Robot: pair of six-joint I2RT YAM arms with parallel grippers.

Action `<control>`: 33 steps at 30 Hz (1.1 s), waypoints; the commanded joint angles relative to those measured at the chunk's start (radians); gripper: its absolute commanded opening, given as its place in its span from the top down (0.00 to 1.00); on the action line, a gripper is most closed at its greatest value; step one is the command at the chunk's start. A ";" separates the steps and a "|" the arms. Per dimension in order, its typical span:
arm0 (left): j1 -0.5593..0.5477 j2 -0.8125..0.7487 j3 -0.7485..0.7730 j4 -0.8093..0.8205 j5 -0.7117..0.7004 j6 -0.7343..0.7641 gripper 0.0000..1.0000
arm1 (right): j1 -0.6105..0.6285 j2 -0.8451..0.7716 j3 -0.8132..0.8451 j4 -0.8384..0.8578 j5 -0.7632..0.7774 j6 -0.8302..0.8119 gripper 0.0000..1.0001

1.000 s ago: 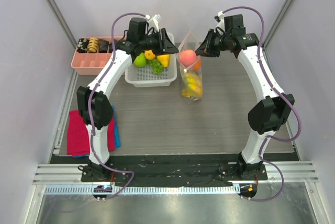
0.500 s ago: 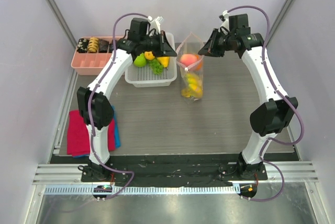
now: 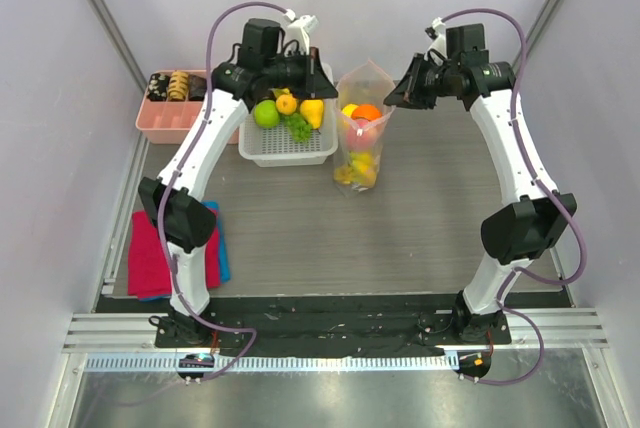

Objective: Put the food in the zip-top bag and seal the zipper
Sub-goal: Adjust the zipper food storage bag at the center of the board.

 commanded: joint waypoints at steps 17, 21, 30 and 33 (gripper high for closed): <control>0.034 -0.045 -0.069 0.047 0.059 -0.010 1.00 | 0.048 -0.012 0.054 -0.081 0.075 -0.165 0.93; 0.028 -0.045 -0.074 0.049 0.074 -0.017 1.00 | 0.049 -0.012 0.057 -0.082 0.078 -0.179 0.80; 0.015 -0.044 -0.065 0.058 0.087 -0.022 1.00 | 0.028 -0.013 0.114 -0.119 0.078 -0.162 0.53; 0.014 -0.041 -0.057 0.061 0.084 -0.023 1.00 | 0.019 -0.016 0.126 -0.142 0.072 -0.165 0.62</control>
